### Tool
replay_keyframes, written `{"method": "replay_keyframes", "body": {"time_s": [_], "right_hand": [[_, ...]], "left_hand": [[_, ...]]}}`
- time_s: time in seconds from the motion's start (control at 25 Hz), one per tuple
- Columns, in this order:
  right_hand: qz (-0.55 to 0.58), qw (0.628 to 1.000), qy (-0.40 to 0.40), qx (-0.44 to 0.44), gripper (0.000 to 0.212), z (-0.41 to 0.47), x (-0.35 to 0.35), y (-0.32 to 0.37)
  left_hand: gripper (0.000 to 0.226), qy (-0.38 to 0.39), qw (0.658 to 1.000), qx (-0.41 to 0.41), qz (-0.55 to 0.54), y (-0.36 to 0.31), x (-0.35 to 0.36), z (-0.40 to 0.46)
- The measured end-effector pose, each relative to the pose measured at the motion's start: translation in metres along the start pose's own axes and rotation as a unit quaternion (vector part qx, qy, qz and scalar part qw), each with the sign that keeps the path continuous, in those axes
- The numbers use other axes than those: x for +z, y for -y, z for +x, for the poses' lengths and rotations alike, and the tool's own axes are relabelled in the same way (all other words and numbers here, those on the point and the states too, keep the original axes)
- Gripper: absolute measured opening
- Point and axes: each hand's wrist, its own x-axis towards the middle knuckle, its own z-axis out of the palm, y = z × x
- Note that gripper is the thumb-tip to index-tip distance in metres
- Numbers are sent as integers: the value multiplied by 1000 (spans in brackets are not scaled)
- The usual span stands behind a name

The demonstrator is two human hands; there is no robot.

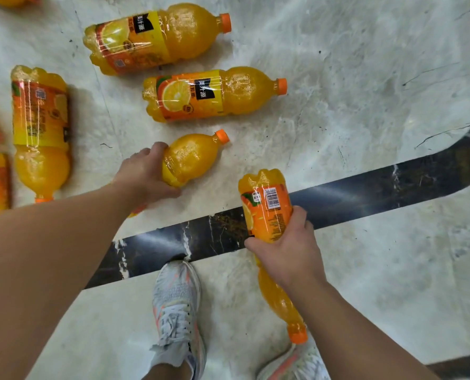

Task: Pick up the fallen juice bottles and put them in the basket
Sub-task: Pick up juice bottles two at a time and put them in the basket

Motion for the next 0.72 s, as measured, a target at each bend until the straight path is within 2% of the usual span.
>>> {"method": "replay_keyframes", "body": {"time_s": [0.2,0.4,0.56,0.72], "right_hand": [[-24,1000,8,9,101,-29,-28,32],[-63,998,3,-21,98,-79,-95,79],[-67,997,-12,-44,95,-130,-165,126],[-57,995,-42,-70,96,-195,-239,176]], "left_hand": [[99,26,997,-73,21,-19,-7,-43],[92,22,986,-122,-111,-57,-48,-129],[94,-7,973,-122,-197,-85,-117,-193],[94,-33,966,-117,-227,-100,-209,-250]]}}
